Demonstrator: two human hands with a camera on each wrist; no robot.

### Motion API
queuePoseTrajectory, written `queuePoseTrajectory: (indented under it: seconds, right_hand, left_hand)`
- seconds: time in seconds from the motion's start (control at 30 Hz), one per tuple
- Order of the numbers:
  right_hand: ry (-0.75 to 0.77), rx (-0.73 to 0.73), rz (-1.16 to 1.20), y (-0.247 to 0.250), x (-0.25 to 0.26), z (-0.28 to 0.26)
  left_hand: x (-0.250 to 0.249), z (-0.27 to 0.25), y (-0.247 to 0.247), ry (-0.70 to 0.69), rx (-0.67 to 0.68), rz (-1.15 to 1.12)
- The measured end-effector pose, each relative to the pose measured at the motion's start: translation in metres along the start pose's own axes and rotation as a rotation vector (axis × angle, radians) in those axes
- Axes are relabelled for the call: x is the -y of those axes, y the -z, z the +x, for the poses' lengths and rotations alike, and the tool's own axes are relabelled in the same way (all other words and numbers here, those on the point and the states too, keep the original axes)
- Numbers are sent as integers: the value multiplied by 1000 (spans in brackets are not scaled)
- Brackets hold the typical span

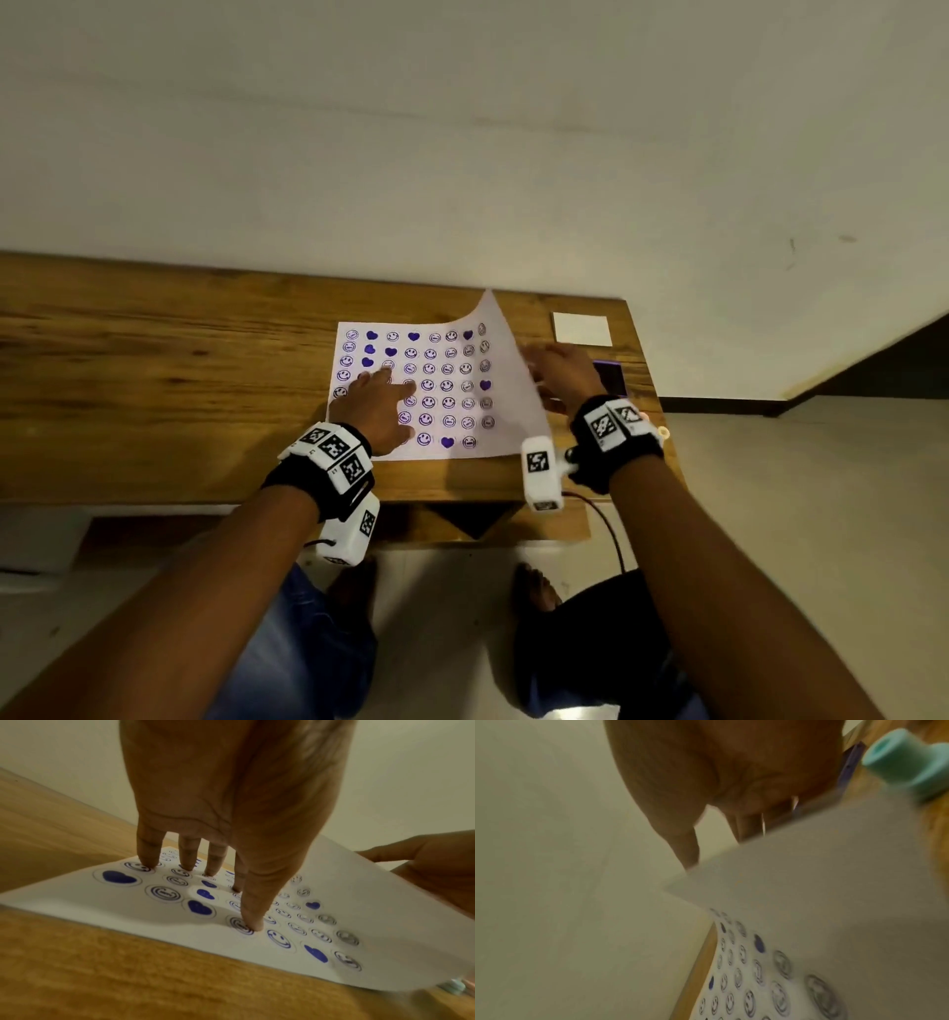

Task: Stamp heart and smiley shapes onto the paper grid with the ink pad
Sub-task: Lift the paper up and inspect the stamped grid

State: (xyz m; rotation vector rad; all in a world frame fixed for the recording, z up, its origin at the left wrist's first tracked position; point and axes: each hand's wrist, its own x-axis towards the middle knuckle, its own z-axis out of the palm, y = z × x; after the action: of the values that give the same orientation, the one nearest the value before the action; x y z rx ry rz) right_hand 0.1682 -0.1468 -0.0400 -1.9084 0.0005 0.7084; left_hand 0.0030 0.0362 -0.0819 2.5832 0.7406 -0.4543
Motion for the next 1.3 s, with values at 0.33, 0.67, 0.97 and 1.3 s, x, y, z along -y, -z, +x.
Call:
queuePoseTrajectory:
  seconds: [0.33, 0.67, 0.97, 1.3]
  right_hand:
    - [143, -134, -462, 2, -17, -11]
    - [254, -105, -346, 10, -19, -9]
    - [207, -153, 216, 41, 14, -17]
    - [278, 0, 557, 58, 19, -15]
  left_hand:
    - [3, 1, -2, 7, 9, 14]
    - [8, -2, 10, 5, -24, -182]
    - [57, 1, 70, 133, -309, -290]
    - [91, 11, 62, 115, -8, -33]
